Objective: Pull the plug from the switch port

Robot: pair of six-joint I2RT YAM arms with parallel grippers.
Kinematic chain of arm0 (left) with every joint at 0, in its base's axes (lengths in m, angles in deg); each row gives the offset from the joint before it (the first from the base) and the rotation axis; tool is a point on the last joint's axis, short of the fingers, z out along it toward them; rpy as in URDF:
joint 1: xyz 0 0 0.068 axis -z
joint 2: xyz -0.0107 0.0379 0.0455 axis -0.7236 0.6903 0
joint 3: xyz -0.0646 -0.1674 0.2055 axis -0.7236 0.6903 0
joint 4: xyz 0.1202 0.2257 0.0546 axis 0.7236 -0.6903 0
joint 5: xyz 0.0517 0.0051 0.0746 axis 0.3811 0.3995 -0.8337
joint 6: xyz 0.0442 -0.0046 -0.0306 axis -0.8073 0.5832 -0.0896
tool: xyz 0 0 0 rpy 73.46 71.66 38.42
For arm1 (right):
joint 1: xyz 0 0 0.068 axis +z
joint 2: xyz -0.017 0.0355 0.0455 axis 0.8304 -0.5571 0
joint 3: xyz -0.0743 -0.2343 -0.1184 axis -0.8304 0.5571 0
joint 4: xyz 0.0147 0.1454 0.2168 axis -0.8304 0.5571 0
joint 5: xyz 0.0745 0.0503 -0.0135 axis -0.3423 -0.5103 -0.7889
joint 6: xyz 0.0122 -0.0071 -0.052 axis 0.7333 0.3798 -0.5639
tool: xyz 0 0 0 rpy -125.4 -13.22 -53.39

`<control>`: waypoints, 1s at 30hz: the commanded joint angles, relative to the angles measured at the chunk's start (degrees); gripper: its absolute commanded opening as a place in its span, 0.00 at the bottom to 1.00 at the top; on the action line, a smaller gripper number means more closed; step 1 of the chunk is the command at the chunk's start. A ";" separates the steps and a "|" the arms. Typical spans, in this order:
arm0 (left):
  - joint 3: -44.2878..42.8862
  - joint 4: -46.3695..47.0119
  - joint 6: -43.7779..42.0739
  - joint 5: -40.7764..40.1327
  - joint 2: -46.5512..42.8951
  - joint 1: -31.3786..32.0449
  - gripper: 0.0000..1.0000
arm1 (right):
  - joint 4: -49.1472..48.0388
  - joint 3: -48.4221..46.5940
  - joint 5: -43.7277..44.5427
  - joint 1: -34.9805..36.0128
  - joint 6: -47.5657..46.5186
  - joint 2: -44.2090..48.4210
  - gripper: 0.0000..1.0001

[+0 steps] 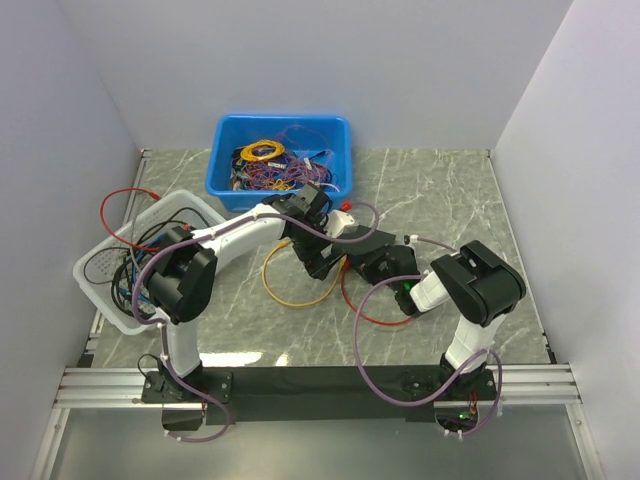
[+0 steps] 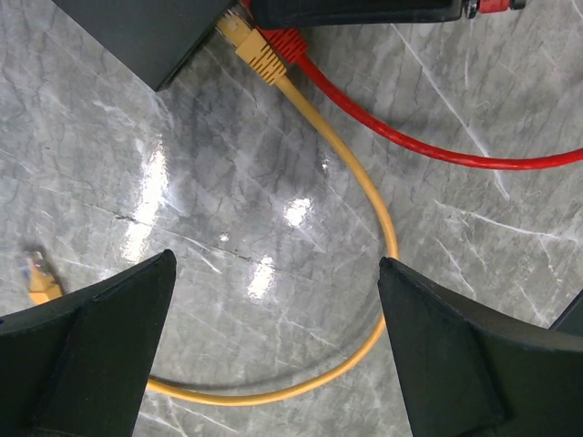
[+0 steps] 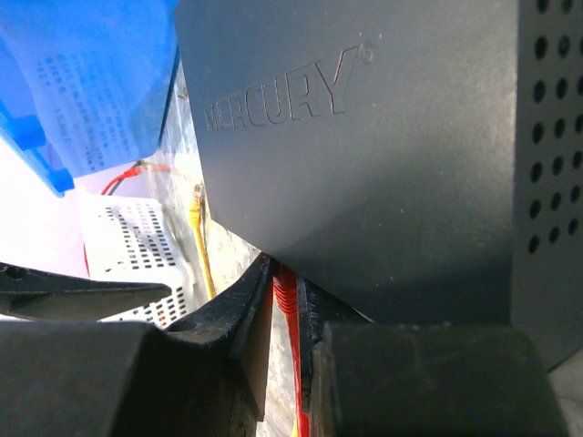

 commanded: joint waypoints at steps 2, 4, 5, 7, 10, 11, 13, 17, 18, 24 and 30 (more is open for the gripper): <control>-2.41 -0.16 -0.65 0.01 -2.18 0.11 0.99 | -0.23 0.80 2.26 -1.34 -0.85 -1.87 0.00; -2.41 -0.25 -0.65 0.45 -2.01 0.03 0.99 | -1.28 1.23 2.08 -1.87 -1.29 -2.13 0.00; -2.67 -0.34 -0.82 0.80 -1.83 0.11 0.99 | -2.07 1.50 1.30 -2.04 -1.46 -2.22 0.00; -3.20 -0.16 -0.91 0.72 -0.78 0.29 0.99 | -4.36 2.29 -0.02 -2.22 -2.60 -2.22 0.00; -6.09 1.68 -1.18 -1.03 2.03 0.64 0.99 | -2.35 1.42 -4.49 -2.22 -8.03 -0.82 0.00; -8.19 2.47 -1.27 -2.08 2.90 0.73 0.99 | -1.56 1.24 -6.08 -2.31 -9.19 -0.47 0.00; -10.31 4.93 -1.44 -6.39 5.98 0.73 0.99 | 3.00 0.45 -11.00 -2.48 -12.44 0.93 0.00; -15.49 5.47 -2.93 -9.21 11.25 0.90 0.99 | 6.44 2.46 -15.93 -2.57 -17.45 5.24 0.00; -15.94 5.12 -3.46 -9.39 13.09 1.25 0.99 | 9.49 2.64 -16.54 -2.57 -19.90 6.29 0.00; -15.68 5.20 -3.99 -10.00 15.48 1.52 0.99 | 22.95 0.10 -20.85 -3.62 -28.61 12.63 0.00; -14.89 4.50 -3.29 -7.80 14.60 1.61 0.99 | 31.21 -5.52 -29.89 -4.86 -36.25 12.11 0.00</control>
